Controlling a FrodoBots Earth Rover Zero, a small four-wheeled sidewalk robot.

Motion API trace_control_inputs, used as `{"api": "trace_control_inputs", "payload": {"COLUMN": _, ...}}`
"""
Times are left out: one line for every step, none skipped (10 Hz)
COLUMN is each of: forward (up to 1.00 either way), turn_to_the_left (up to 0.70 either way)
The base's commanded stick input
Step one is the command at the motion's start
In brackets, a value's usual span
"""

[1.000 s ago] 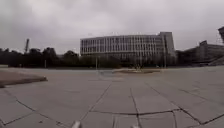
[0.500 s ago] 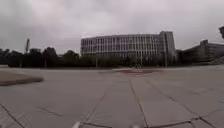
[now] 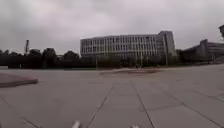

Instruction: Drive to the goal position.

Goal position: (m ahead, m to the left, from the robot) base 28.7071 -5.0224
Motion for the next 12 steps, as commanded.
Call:
{"api": "trace_control_inputs", "payload": {"forward": 0.70, "turn_to_the_left": 0.00}}
{"api": "trace_control_inputs", "payload": {"forward": 0.70, "turn_to_the_left": 0.00}}
{"api": "trace_control_inputs", "payload": {"forward": 0.70, "turn_to_the_left": 0.00}}
{"api": "trace_control_inputs", "payload": {"forward": 0.70, "turn_to_the_left": 0.00}}
{"api": "trace_control_inputs", "payload": {"forward": 0.70, "turn_to_the_left": 0.00}}
{"api": "trace_control_inputs", "payload": {"forward": 0.70, "turn_to_the_left": 0.00}}
{"api": "trace_control_inputs", "payload": {"forward": 0.70, "turn_to_the_left": 0.00}}
{"api": "trace_control_inputs", "payload": {"forward": 0.70, "turn_to_the_left": 0.00}}
{"api": "trace_control_inputs", "payload": {"forward": 0.70, "turn_to_the_left": 0.00}}
{"api": "trace_control_inputs", "payload": {"forward": 0.70, "turn_to_the_left": 0.00}}
{"api": "trace_control_inputs", "payload": {"forward": 0.70, "turn_to_the_left": 0.00}}
{"api": "trace_control_inputs", "payload": {"forward": 0.70, "turn_to_the_left": 0.00}}
